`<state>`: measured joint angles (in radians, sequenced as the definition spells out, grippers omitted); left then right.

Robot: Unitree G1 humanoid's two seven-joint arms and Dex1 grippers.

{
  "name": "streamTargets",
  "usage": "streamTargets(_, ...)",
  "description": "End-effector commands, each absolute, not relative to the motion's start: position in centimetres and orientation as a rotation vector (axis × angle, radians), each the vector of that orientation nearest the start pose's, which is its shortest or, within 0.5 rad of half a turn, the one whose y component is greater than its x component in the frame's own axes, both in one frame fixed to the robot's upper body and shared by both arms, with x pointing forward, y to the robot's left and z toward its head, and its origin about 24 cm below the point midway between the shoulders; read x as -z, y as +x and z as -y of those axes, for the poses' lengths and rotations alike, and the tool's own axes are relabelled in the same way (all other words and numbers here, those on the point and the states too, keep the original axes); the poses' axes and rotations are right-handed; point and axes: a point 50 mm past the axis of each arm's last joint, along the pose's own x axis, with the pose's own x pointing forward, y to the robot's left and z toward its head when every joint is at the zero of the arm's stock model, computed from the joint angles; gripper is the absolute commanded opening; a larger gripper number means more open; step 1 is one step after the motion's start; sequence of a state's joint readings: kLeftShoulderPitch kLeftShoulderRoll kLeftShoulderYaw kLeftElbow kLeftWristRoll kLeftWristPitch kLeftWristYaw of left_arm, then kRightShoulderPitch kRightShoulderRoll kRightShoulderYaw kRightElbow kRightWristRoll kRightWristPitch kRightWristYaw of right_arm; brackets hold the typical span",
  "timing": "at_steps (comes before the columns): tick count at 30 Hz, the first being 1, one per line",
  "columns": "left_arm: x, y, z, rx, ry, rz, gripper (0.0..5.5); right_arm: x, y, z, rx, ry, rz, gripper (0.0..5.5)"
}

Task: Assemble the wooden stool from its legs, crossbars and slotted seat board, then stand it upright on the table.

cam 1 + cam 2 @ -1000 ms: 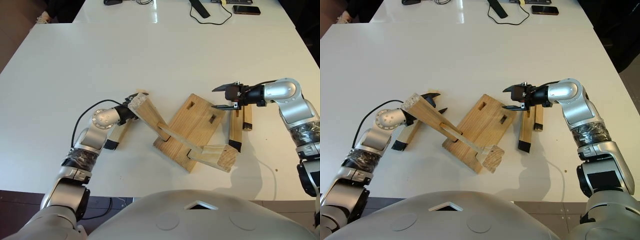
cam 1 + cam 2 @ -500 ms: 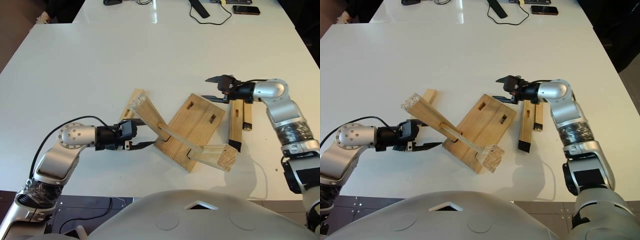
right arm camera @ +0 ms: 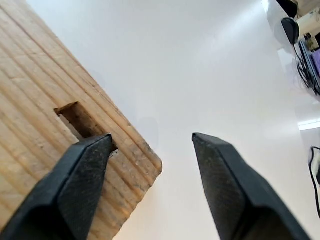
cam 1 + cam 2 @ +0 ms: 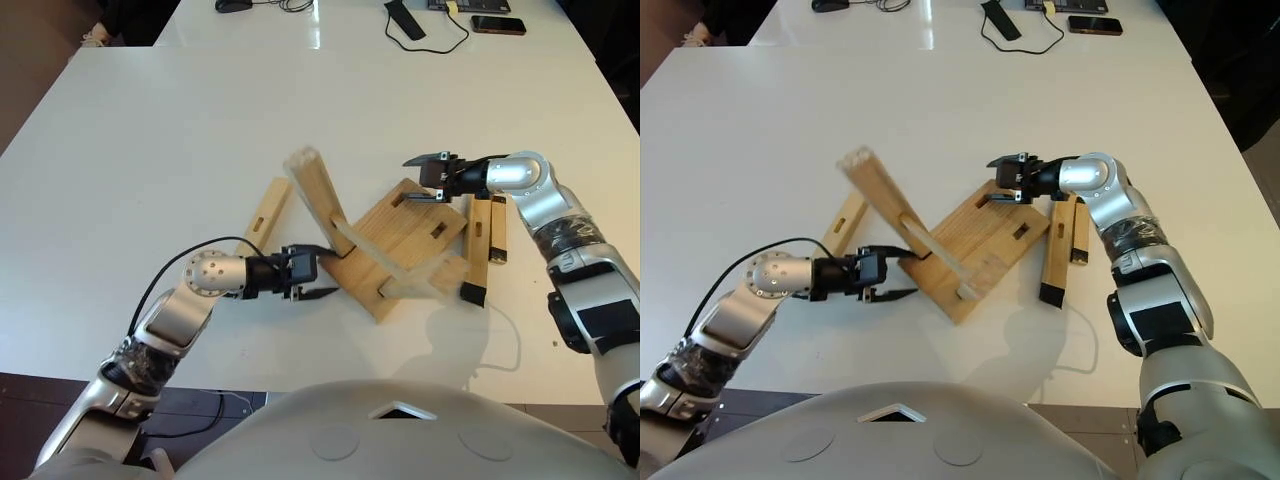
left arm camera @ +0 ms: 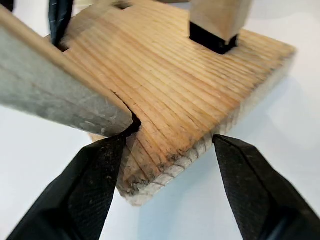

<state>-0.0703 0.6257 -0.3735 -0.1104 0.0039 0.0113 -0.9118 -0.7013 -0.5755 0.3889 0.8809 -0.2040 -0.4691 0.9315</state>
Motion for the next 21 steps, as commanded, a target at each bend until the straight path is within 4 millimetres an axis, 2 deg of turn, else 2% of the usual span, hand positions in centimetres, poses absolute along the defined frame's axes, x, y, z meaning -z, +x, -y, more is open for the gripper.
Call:
streamTargets(1, -3.3, 25.8, -16.2, 1.02, 0.744, -0.275, 3.23, -2.8, 31.9, 21.0, -1.185, -0.991, -0.492, 2.99)
streamTargets(6, -4.1, 30.3, -16.2, 0.827, 0.768, -0.203, 3.23, -3.0, 31.7, 22.0, -1.175, -0.948, -0.529, 2.99)
streamTargets(10, -4.6, 31.7, -14.7, 0.786, 0.706, -0.134, 3.23, -4.1, 30.2, 22.3, -1.266, -0.849, -0.529, 2.99)
streamTargets(12, -4.9, 31.5, -15.4, 0.767, 0.677, -0.121, 3.23, -5.2, 29.8, 22.0, -1.279, -0.816, -0.496, 2.99)
streamTargets(14, -5.4, 30.7, -17.1, 0.748, 0.671, -0.109, 3.23, -6.3, 29.8, 21.9, -1.252, -0.782, -0.461, 2.99)
streamTargets(17, -6.6, 28.3, -19.5, 0.796, 0.699, -0.1, 3.23, -7.5, 30.2, 22.3, -1.165, -0.755, -0.422, 2.99)
streamTargets(21, -9.1, 25.7, -20.8, 0.917, 0.672, -0.106, 3.23, -8.3, 31.1, 23.3, -1.015, -0.717, -0.373, 2.99)
